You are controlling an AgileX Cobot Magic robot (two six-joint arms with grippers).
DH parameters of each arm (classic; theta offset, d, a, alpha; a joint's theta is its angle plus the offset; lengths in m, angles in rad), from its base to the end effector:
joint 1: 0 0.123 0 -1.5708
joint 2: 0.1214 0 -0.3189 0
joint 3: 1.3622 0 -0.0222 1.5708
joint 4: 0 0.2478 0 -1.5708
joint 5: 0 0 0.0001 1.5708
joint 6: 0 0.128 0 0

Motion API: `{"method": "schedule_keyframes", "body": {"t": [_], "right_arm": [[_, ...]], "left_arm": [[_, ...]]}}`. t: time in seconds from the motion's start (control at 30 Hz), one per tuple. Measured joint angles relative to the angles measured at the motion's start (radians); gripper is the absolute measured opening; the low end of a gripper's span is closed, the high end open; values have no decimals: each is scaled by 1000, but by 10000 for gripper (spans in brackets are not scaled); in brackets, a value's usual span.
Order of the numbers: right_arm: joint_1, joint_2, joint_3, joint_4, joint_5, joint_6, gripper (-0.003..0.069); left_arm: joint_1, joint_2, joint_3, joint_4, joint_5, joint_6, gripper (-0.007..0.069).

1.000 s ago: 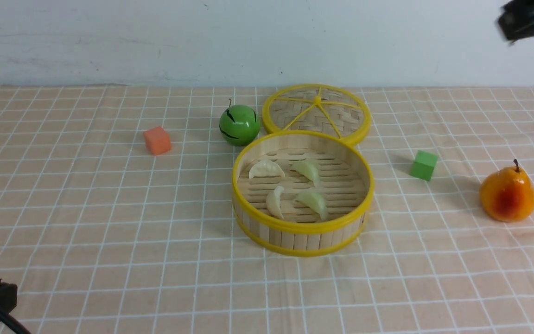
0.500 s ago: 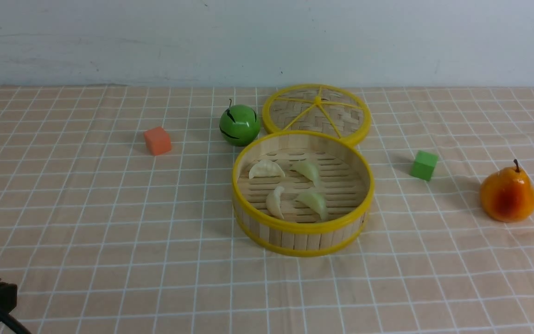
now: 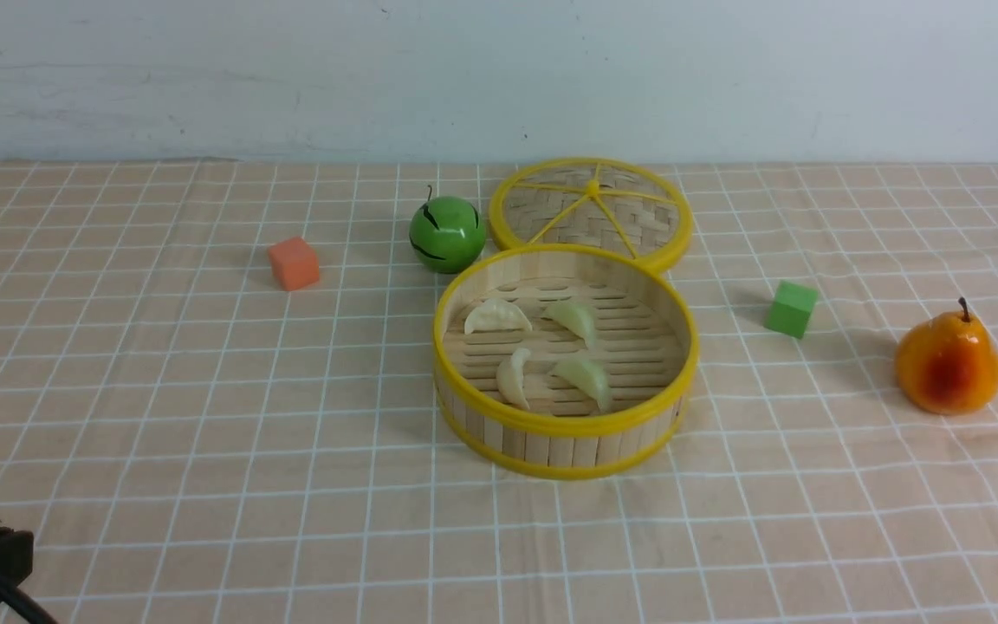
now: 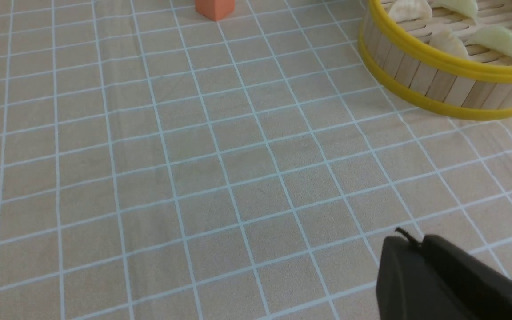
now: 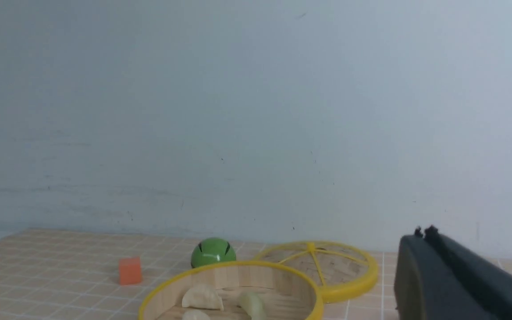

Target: Put the dumplings into the steamer on the table with the brown tablecloth.

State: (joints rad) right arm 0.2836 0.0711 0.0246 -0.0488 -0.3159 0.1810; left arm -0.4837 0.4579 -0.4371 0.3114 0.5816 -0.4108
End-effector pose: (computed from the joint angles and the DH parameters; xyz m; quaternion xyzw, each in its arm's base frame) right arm 0.0542 0.0178 0.2427 -0.0501 0.5885 0.1719 0.7884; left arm 0.0897 -0.0228 0.2764 0.1001 0.8504 -0.0900 0.5087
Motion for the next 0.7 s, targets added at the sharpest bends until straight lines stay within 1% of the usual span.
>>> {"method": "schedule_keyframes", "body": {"t": [0.13, 0.2, 0.27, 0.4, 0.47, 0.6, 0.67, 0.7], "right_arm": [[0, 0, 0, 9, 27, 0, -10], [-2, -6, 0, 10, 76, 0, -9], [-29, -31, 0, 9, 157, 0, -6], [-117, -76, 0, 9, 303, 0, -3], [-166, -80, 0, 28, 386, -2, -2], [-211, -80, 0, 93, 509, -3, 1], [-219, -80, 0, 104, 549, -3, 1], [-229, -80, 0, 108, 609, -3, 2]], "left_arm": [[0, 0, 0, 0, 0, 0, 39], [0, 0, 0, 0, 0, 0, 39], [0, 0, 0, 0, -1, 0, 44], [0, 0, 0, 0, -1, 0, 49], [0, 0, 0, 0, 0, 0, 52], [0, 0, 0, 0, 0, 0, 56], [0, 0, 0, 0, 0, 0, 56], [0, 0, 0, 0, 0, 0, 56]]}}
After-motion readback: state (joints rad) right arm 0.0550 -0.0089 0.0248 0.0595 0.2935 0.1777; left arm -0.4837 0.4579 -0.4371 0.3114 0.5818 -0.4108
